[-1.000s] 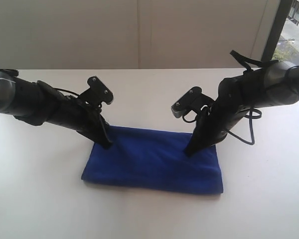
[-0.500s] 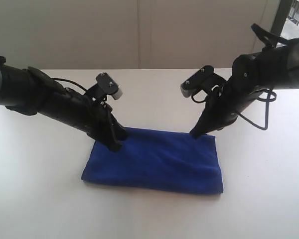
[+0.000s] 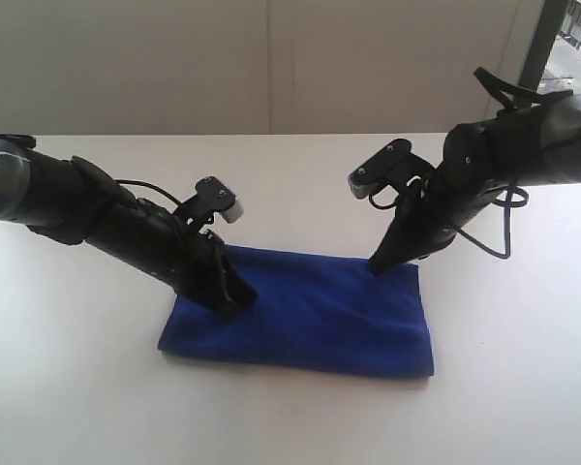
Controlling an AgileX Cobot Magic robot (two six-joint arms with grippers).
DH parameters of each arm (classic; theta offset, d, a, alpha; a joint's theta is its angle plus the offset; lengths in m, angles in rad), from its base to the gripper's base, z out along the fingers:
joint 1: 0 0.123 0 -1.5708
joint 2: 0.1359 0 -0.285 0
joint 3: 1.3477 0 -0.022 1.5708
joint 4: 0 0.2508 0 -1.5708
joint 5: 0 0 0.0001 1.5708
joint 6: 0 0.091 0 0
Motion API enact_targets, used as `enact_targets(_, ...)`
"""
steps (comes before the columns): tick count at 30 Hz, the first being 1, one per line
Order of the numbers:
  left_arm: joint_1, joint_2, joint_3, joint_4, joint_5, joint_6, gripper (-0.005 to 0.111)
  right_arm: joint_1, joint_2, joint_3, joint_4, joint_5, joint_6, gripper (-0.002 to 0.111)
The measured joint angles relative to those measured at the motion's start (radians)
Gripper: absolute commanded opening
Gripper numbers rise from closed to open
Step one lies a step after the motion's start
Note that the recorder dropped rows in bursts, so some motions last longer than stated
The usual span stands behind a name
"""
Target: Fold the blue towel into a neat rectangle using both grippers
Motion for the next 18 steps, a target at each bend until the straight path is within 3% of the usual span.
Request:
enact_targets(4,0.000,0.004,0.000,0.000,0.034,-0.050,0.000,0.000,0.000,0.000,0.000,-0.005,0.013,0.000)
enact_targets(11,0.002,0.038,-0.002,0.019,0.090,-0.136,0.000,0.000,-0.002,0.000,0.020,0.169,0.020,0.000)
enact_targets(18,0.002,-0.078,-0.002,0.045,0.024,-0.139,0.000,0.000,-0.089,0.000,0.065,0.201,0.020,0.000)
